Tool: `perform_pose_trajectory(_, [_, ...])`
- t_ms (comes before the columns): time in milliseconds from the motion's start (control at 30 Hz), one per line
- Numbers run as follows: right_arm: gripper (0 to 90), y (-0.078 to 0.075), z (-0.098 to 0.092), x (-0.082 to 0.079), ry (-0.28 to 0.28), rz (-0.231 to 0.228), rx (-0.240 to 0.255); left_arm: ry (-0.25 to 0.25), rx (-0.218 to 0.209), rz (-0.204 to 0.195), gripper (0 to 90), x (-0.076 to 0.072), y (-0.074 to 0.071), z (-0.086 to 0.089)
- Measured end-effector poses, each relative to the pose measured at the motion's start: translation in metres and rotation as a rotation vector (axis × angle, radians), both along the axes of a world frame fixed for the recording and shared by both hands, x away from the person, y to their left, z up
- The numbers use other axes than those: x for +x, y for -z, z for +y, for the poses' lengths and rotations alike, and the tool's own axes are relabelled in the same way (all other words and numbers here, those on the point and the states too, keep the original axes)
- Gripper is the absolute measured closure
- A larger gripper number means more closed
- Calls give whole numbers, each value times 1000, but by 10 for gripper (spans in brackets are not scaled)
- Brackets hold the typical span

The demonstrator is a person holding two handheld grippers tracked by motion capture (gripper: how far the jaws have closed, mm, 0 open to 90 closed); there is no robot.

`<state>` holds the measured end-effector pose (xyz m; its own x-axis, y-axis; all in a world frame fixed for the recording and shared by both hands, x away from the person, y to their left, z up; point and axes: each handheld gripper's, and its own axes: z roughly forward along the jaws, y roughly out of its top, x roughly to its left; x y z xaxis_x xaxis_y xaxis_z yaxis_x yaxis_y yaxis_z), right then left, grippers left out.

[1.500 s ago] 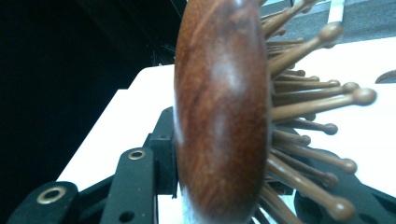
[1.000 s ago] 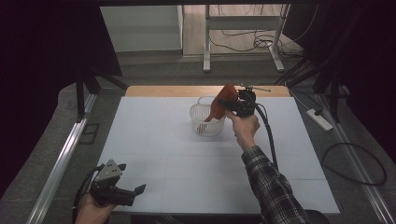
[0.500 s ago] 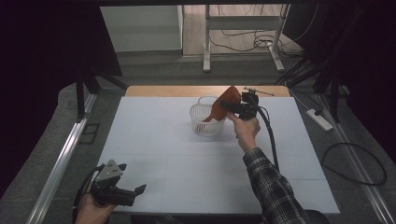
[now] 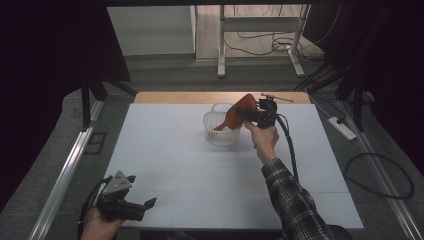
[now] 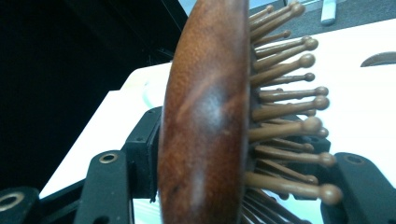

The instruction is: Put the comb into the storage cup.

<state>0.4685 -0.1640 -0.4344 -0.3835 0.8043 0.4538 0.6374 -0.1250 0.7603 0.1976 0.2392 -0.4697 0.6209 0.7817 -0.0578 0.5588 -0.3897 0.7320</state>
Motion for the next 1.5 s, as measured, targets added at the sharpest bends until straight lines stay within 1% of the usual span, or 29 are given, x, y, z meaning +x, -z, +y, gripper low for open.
perform_pose_trajectory(233, [349, -1, -1, 0, -9, 1, -2, 2, 3, 1, 5, 0, 0, 0])
perform_pose_trajectory(500, [285, -4, 0, -2, -18, -23, -21, -1, 1, 1, 4, 0, 0, 0])
perform_pose_trajectory(833, [227, -7, 1, -4, -50, -42, -62, -9, -3, -1, 0, 0, 0, 1])
perform_pose_trajectory(1067, [197, -9, 3, -6, -70, -53, -102, -33, -16, -7, 0, 0, -1, 2])
perform_pose_trajectory(1167, [183, -10, 3, -7, -81, -60, -122, -49, -5, -14, 0, -1, -2, 4])
perform_pose_trajectory(1267, [169, -11, 3, -8, -94, -64, -139, -64, -10, -22, 0, -2, -2, 5])
perform_pose_trajectory(1500, [153, -13, 3, -11, -118, -71, -168, -63, -6, -22, 0, -1, -2, 5])
